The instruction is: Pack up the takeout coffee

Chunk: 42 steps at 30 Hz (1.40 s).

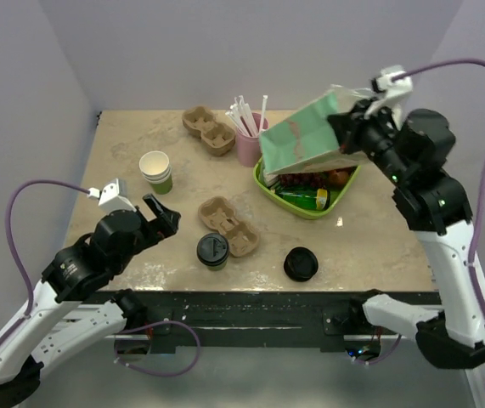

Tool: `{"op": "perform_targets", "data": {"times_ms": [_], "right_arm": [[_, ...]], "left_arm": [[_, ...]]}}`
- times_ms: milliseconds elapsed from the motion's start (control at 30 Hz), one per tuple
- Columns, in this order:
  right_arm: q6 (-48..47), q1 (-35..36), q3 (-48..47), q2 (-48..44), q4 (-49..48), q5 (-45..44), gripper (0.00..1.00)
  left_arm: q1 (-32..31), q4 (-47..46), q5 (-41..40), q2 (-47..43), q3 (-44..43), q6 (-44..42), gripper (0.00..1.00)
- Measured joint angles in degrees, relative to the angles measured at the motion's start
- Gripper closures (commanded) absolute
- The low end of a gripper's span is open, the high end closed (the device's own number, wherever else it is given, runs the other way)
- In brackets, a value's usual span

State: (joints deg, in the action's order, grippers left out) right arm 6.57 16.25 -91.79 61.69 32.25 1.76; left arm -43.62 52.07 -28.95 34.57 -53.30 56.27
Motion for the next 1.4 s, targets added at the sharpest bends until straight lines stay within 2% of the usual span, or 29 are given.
{"op": "perform_targets", "data": {"times_ms": [133,300,400,567,833,1133,1400], "right_arm": [[-4.9,15.5,-7.4,8.9,-1.6,0.3,1.0],[-11.7,28.2,-12.5,22.1,-6.2,-0.8,1.0],[-14.8,32.7,-16.4,29.3,-7.3,-0.5,1.0],[-19.4,35.5,-18.5,34.7,-9.7,3.7,1.0],[-28.0,39.8,-15.2,35.5,-15.4,9.4,1.0],[-33.3,42.8,-15.6,41.3,-20.8,9.9,1.0],[-41.2,43.1,-7.5,41.7,-23.6,11.4,1.0]], "left_arm": [[0.0,1.7,-0.9,1.1,-2.3,-0.1,0.0],[0.0,4.6,-2.2,0.8,-4.0,-0.1,0.0],[0.0,6.4,-2.7,-0.8,-4.5,-0.1,0.0],[0.0,9.5,-3.3,-3.4,-6.0,0.1,0.0],[0.0,11.2,-4.0,-4.9,-7.3,0.1,0.0],[0.0,12.2,-3.8,-5.2,-7.8,0.2,0.0],[0.0,13.7,-3.7,-7.5,-15.7,0.1,0.0]]}}
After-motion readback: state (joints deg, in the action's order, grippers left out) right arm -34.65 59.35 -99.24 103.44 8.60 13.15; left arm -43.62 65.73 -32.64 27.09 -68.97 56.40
